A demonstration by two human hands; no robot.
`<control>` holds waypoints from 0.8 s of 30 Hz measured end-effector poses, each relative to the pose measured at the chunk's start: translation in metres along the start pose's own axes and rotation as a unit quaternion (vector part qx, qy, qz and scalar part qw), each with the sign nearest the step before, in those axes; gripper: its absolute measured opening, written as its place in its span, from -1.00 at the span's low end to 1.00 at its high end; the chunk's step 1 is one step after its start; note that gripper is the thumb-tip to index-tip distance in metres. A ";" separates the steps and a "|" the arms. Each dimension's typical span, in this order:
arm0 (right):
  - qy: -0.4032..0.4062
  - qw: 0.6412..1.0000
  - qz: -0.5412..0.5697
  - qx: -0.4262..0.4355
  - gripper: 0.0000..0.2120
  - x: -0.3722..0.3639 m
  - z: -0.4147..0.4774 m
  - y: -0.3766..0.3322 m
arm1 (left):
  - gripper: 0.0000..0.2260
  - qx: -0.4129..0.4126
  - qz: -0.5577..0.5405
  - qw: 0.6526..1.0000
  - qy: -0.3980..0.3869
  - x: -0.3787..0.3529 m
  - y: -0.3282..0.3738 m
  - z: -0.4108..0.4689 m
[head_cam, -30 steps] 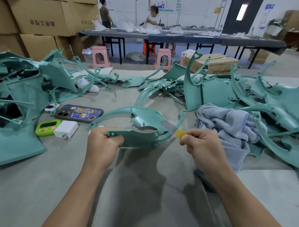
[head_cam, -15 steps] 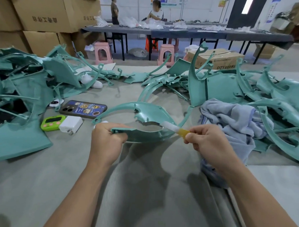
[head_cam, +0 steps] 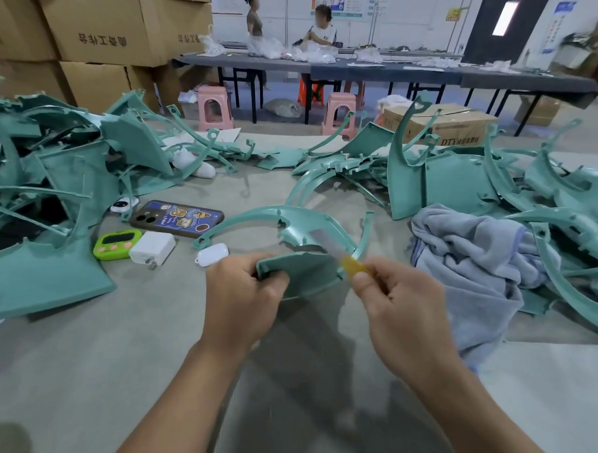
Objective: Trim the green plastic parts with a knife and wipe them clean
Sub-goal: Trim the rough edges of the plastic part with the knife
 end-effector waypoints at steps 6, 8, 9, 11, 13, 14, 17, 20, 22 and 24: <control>0.032 0.998 0.011 0.044 -0.74 0.007 -0.004 -0.006 | -0.86 0.034 -0.026 0.999 0.012 0.001 -0.009 0.004; -0.014 0.998 0.012 0.058 -0.73 -0.008 -0.006 -0.010 | -0.86 0.031 -0.025 0.999 0.012 0.000 -0.011 0.004; -0.011 0.999 -0.003 0.045 -0.71 -0.009 -0.003 -0.005 | -0.84 0.030 -0.025 0.999 0.013 0.000 -0.011 0.004; 0.032 0.999 -0.037 -0.001 -0.65 0.002 0.005 0.007 | -0.81 0.031 -0.023 0.999 0.015 -0.001 -0.011 0.003; 0.071 0.996 -0.040 -0.023 -0.61 0.012 0.006 0.013 | -0.79 0.040 -0.030 0.999 0.007 -0.003 -0.014 0.003; 0.078 0.996 -0.032 -0.020 -0.60 0.012 0.004 0.012 | -0.80 0.054 -0.046 0.997 -0.007 -0.007 -0.017 0.004; 0.073 0.997 -0.001 0.009 -0.66 0.002 -0.003 0.003 | -0.75 0.119 -0.067 0.986 -0.097 -0.023 -0.027 0.005; 0.055 0.996 0.052 0.038 -0.76 -0.006 -0.006 -0.007 | -0.70 0.103 -0.014 0.981 -0.165 -0.035 -0.027 0.000; 0.021 0.995 0.064 0.079 -0.79 -0.012 -0.010 -0.019 | -0.78 0.096 0.005 0.984 -0.153 -0.037 -0.027 -0.001; -0.011 0.994 0.023 0.103 -0.79 -0.018 -0.013 -0.028 | -0.77 0.097 0.030 0.986 -0.133 -0.036 -0.028 0.000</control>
Point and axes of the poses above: each hand's wrist, its own z-axis towards the middle knuckle, its own x-axis out of the back of the hand, y = z × x, the point moved 7 cm from there along z, towards the middle knuckle, and after that the axes turned 6 degrees about -y, right-handed, at the moved point
